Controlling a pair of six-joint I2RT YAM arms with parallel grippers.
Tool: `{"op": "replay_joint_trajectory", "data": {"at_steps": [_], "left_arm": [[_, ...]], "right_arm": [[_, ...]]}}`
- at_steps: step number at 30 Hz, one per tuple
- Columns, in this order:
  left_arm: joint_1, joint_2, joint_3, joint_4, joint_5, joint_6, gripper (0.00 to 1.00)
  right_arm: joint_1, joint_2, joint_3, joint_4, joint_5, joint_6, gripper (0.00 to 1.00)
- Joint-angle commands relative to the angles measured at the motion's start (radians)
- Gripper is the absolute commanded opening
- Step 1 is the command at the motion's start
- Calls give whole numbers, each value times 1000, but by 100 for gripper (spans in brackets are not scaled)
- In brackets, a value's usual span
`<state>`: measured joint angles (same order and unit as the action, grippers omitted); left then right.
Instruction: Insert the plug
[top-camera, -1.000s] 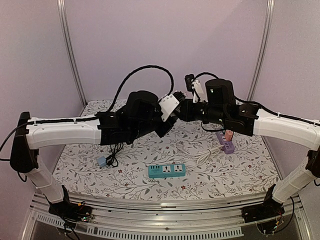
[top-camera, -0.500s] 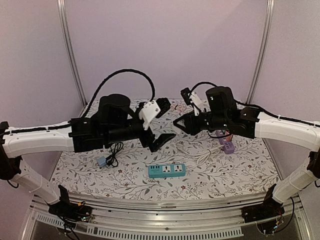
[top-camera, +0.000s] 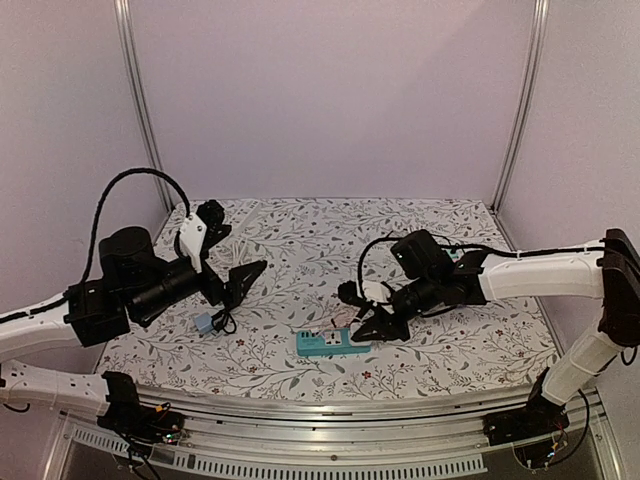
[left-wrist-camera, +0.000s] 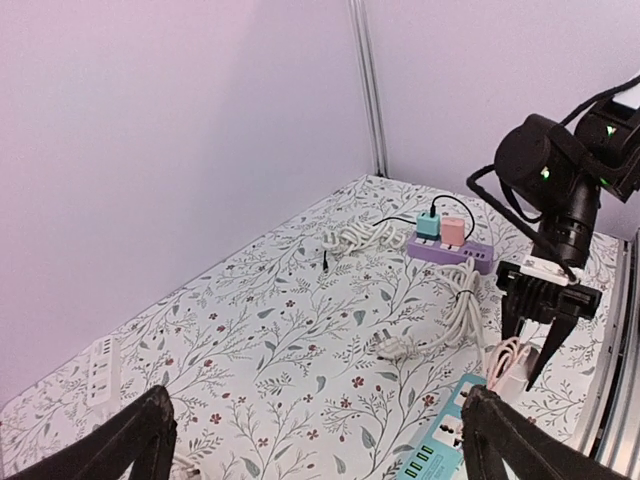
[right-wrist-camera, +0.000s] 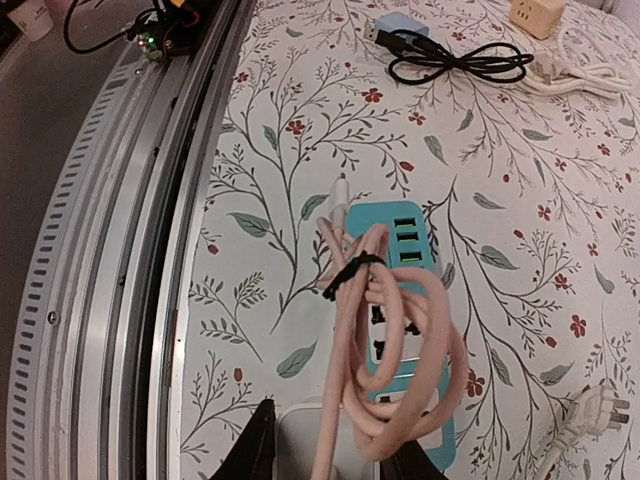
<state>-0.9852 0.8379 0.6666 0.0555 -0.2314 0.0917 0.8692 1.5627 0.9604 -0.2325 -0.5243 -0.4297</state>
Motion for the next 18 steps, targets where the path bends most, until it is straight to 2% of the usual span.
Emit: {"op": "replay_joint_trajectory", "data": {"at_steps": [1, 7, 12, 15, 18], "left_arm": [[17, 71, -18, 34, -55, -27, 100], [19, 193, 35, 23, -36, 5, 99], [25, 271, 71, 16, 1, 36, 100], [29, 326, 84, -2, 143, 82, 99], [29, 399, 62, 8, 368, 162, 92]], "right_arm": [[-6, 45, 10, 6, -132, -293, 0], [-26, 122, 16, 18, -124, -314, 0], [-53, 145, 3, 97, -124, -284, 0], [-63, 117, 2, 118, -159, -249, 0], [-67, 77, -10, 118, -160, -239, 0]]}}
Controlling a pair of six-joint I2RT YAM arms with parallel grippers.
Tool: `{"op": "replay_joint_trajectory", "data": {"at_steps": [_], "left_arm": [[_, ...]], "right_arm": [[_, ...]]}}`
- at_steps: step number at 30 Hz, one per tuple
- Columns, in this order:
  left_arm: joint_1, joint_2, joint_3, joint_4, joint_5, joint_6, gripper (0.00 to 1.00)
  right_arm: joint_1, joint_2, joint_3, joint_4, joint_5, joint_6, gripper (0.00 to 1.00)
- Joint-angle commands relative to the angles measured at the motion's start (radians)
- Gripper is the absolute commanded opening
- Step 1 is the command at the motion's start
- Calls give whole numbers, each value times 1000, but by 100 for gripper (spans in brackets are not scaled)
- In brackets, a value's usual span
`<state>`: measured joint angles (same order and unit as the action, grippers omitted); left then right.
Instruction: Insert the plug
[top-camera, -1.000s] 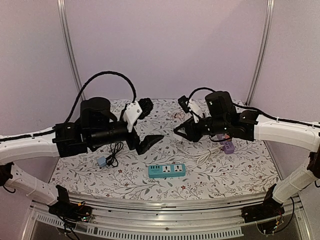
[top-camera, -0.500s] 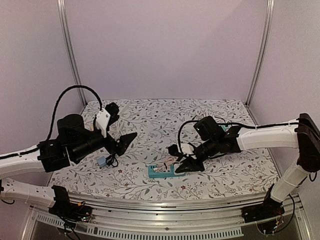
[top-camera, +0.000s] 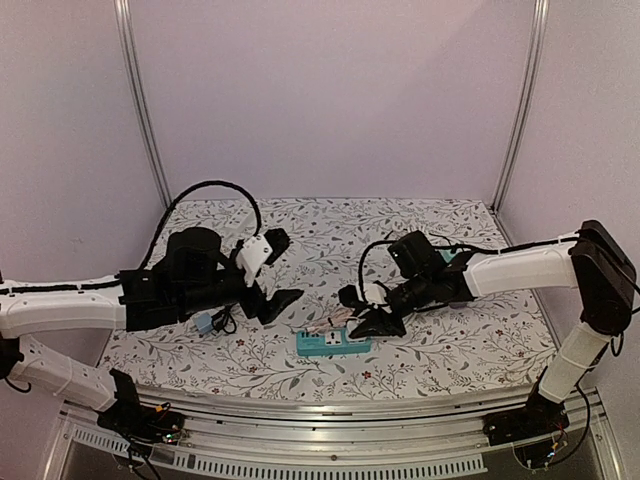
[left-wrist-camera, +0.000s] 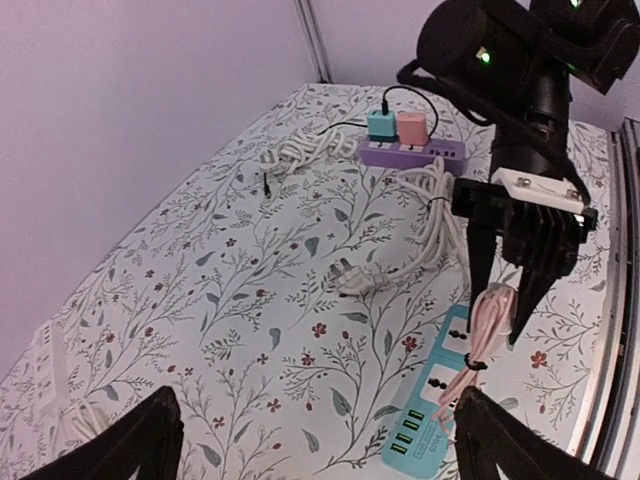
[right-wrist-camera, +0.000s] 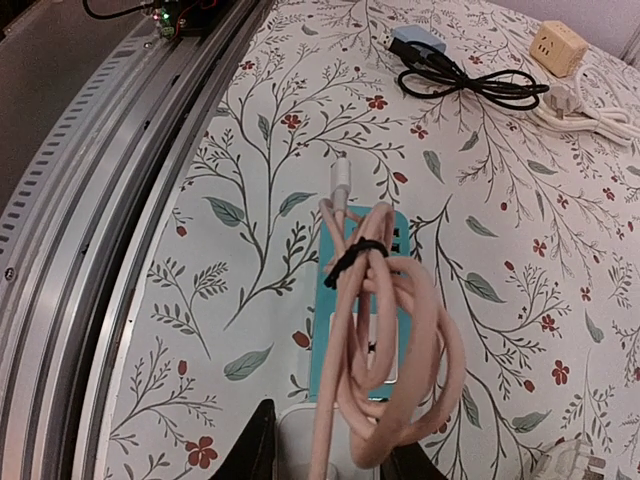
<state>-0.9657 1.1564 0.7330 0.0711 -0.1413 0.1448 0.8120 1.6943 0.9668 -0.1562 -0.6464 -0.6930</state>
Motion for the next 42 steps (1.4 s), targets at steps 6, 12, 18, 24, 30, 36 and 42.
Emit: {"op": "replay_joint_trajectory", "data": {"at_steps": [6, 12, 18, 24, 30, 36, 42], "left_arm": [[10, 326, 23, 47, 325, 230, 93], [15, 448, 95, 104, 274, 276, 74], [27, 495, 136, 138, 335, 249, 50], [31, 563, 152, 183, 215, 232, 22], [41, 626, 192, 247, 197, 255, 22], [51, 569, 117, 295, 144, 250, 26], [73, 470, 20, 281, 269, 238, 63]], "right_arm": [[-36, -68, -29, 54, -18, 30, 0], [-40, -63, -42, 86, -22, 33, 0], [-42, -43, -60, 125, -17, 33, 0], [-41, -27, -92, 201, -14, 65, 0], [-31, -5, -96, 205, 3, 72, 0], [-4, 1, -96, 205, -19, 92, 0], [-1, 24, -83, 207, -32, 122, 0]]}}
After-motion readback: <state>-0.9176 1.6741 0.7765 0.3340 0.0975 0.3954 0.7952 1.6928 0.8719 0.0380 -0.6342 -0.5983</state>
